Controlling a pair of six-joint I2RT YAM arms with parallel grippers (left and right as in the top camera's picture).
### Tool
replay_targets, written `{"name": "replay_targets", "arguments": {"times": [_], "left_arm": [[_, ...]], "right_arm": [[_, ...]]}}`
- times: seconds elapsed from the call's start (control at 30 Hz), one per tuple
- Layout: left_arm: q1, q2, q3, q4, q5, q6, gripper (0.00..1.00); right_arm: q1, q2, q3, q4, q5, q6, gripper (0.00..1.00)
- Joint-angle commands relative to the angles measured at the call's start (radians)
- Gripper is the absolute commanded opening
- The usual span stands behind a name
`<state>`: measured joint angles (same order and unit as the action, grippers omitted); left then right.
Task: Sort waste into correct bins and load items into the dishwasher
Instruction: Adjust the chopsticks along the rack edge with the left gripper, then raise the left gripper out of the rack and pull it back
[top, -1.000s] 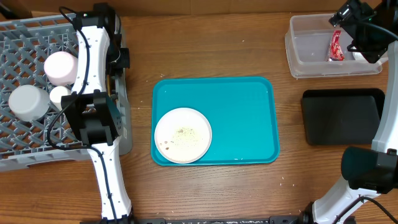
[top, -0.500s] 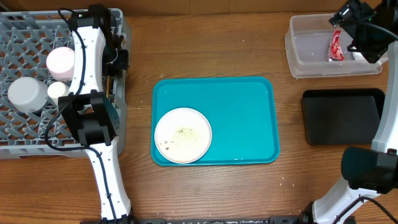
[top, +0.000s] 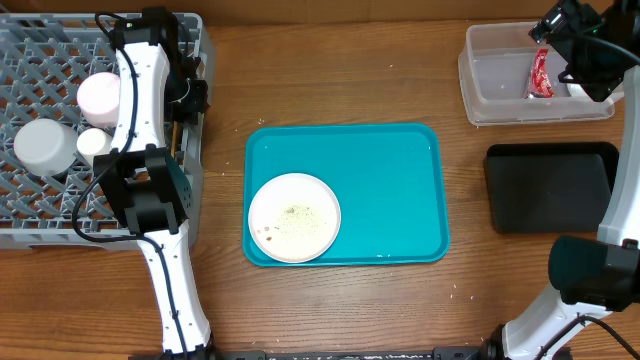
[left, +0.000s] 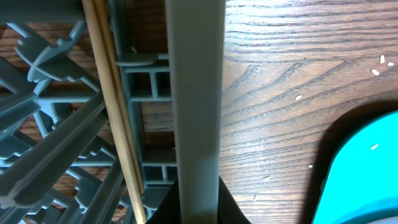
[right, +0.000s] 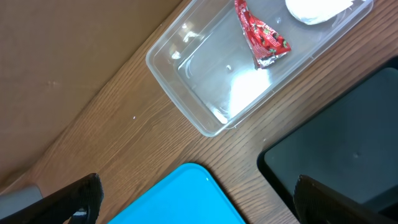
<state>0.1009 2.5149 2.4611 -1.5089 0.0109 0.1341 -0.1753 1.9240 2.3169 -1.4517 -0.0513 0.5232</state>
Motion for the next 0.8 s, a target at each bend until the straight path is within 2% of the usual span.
{"name": "replay_targets", "arguments": {"times": [0.0,0.5,0.53,0.6,0.77], "left_arm": [[-0.031,-0.033,-0.002,0.009,0.15,0.158,0.04],[-0.035,-0.033,-0.002,-0.003,0.246,0.156,0.04],[-0.036,-0.033,-0.002,0.0,0.246,0.151,0.09],[-0.036,-0.033,-0.002,0.007,0.249,0.139,0.33],[-0.036,-0.034,0.011,0.025,0.253,0.101,0.59]], "right_arm": [[-0.001,0.005,-0.002,0.003,0.009,-0.003,1.0],[-0.001,0.005,-0.002,0.003,0.009,-0.003,1.0],[-0.001,0.005,-0.002,0.003,0.009,-0.003,1.0],[-0.001,0.005,-0.002,0.003,0.009,-0.003,1.0],[-0.001,0.005,-0.002,0.003,0.009,-0.003,1.0]]}}
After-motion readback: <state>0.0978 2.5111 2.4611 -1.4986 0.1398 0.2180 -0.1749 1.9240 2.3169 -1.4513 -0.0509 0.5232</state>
